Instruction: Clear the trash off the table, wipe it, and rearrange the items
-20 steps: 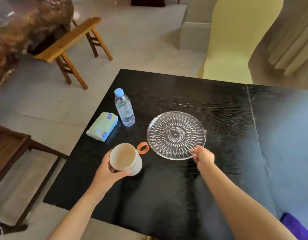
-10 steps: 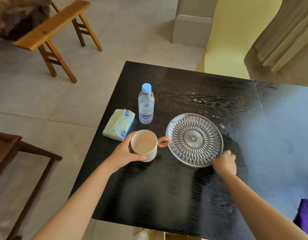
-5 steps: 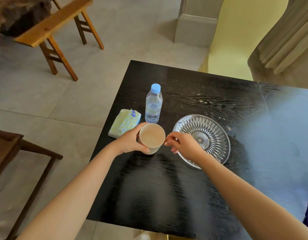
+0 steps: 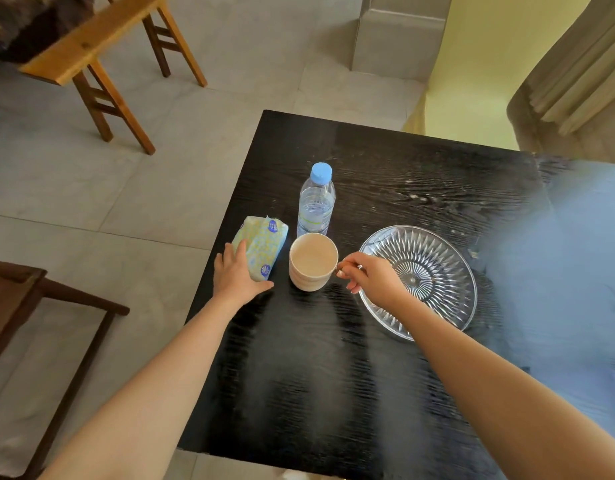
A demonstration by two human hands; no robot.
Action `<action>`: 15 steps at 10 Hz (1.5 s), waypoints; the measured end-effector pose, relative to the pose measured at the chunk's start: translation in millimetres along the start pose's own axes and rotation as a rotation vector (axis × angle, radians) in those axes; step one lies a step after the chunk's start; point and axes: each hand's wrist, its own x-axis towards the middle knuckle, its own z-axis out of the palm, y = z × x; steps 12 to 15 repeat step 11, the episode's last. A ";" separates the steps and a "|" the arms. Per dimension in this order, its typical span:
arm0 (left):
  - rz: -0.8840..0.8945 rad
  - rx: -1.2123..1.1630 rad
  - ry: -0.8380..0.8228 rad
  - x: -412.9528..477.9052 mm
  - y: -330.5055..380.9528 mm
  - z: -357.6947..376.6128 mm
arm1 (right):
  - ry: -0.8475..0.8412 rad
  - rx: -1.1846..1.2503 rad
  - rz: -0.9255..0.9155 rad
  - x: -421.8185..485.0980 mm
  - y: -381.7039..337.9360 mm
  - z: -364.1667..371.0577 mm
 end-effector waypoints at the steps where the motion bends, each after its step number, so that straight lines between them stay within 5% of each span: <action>1: -0.034 0.021 0.082 -2.2 4.6 6.5 | -0.008 -0.007 0.005 3.5 2.1 0.3; 3: -0.022 0.046 0.197 -8.4 10.8 8.8 | 0.004 0.001 0.016 5.1 -2.2 -2.6; 7: -0.064 0.094 0.105 -16.9 15.5 1.0 | -0.057 -0.145 0.056 -3.8 -12.6 -16.3; 11: 0.078 0.201 0.067 -105.0 43.4 -40.9 | -0.060 -0.430 0.122 -98.3 -39.2 -51.6; 15: 0.078 0.201 0.067 -105.0 43.4 -40.9 | -0.060 -0.430 0.122 -98.3 -39.2 -51.6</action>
